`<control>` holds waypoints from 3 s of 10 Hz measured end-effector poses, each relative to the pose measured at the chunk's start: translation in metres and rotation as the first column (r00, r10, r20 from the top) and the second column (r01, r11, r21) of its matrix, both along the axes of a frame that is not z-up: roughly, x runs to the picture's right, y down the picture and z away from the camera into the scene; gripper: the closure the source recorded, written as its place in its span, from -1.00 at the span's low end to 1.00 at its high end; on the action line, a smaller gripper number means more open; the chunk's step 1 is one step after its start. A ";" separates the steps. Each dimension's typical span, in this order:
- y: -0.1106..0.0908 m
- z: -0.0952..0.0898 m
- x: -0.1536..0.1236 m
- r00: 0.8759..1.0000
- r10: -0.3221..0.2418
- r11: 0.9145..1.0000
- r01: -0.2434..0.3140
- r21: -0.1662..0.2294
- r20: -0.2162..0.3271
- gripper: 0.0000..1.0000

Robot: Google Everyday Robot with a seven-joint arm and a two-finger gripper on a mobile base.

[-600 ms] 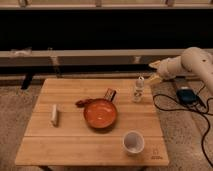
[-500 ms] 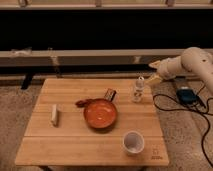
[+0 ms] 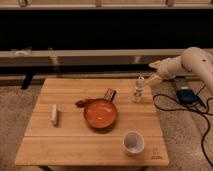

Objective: Pick up the ceramic cup

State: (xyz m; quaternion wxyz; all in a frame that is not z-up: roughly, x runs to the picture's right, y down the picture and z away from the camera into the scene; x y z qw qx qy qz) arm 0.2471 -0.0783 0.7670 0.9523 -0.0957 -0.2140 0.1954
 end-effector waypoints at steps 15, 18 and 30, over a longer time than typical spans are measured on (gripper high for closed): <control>0.001 0.000 0.000 1.000 -0.003 1.000 0.003 0.000 -0.001 -0.39; 0.018 -0.016 0.014 0.996 -0.082 0.997 0.082 0.006 -0.030 -0.39; 0.290 -0.141 0.007 0.820 -0.572 0.820 0.572 -0.009 0.013 -0.39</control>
